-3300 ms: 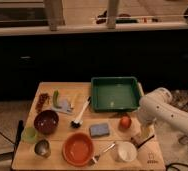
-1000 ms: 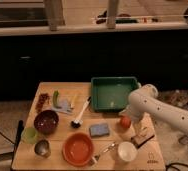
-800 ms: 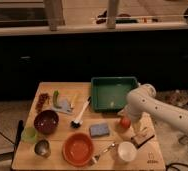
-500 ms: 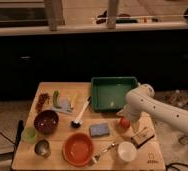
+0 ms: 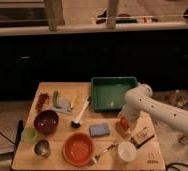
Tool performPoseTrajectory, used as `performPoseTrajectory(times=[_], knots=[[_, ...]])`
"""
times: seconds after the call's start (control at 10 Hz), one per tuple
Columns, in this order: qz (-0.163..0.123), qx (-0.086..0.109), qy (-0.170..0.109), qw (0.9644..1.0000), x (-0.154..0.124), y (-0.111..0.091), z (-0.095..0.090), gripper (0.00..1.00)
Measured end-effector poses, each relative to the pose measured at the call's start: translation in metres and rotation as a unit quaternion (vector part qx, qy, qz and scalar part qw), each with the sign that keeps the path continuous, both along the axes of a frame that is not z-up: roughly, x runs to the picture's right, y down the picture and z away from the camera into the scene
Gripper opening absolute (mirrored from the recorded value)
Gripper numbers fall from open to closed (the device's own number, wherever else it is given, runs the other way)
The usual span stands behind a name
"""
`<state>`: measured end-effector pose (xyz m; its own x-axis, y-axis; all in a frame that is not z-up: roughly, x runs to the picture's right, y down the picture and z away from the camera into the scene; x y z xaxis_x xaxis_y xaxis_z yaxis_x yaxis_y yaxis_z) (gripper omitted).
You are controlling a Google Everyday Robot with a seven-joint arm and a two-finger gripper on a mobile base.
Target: Place apple in purple bowl
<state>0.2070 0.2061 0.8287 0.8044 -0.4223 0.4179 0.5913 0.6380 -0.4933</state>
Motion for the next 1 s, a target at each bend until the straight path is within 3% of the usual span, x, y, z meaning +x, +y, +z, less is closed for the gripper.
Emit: performPoseTrajectory(times=[0.4,0.7,1.0], knots=[[-0.008,-0.017,0.002,0.9998,-0.003,0.004,-0.002,0.04],[-0.016,-0.029,0.009,0.9994,-0.005,0.002,-0.01,0.0],[-0.018,-0.022,0.003,0.9996,-0.008,-0.011,-0.03,0.0]])
